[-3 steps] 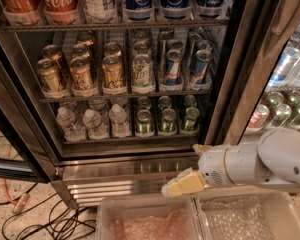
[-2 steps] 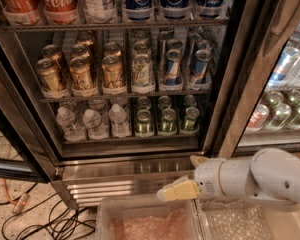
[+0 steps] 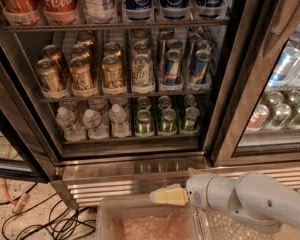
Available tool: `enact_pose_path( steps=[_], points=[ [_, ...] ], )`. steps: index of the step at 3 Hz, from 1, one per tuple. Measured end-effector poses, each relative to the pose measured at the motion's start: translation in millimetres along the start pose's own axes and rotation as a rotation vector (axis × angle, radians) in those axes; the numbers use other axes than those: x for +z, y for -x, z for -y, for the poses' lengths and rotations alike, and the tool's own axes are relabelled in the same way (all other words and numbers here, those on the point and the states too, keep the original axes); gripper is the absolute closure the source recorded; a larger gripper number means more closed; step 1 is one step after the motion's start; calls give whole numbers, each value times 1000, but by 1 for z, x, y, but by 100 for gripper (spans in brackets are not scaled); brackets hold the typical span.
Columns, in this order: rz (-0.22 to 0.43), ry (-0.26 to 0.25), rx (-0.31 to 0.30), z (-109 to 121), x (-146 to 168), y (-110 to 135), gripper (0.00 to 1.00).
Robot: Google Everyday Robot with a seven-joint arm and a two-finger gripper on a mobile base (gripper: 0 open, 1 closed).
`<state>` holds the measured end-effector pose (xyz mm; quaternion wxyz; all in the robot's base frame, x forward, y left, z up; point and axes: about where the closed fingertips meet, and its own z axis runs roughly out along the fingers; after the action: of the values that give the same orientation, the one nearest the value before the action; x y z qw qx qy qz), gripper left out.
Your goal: Pick green can from bottom shelf of fridge
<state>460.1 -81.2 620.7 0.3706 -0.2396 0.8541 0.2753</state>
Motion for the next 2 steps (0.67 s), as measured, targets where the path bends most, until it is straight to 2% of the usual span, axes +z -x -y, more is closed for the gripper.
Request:
enact_pose_path(
  steps=[1, 2],
  points=[
    [14, -89, 16, 2, 21, 6, 0],
    [4, -152, 15, 5, 29, 33, 0]
  ],
)
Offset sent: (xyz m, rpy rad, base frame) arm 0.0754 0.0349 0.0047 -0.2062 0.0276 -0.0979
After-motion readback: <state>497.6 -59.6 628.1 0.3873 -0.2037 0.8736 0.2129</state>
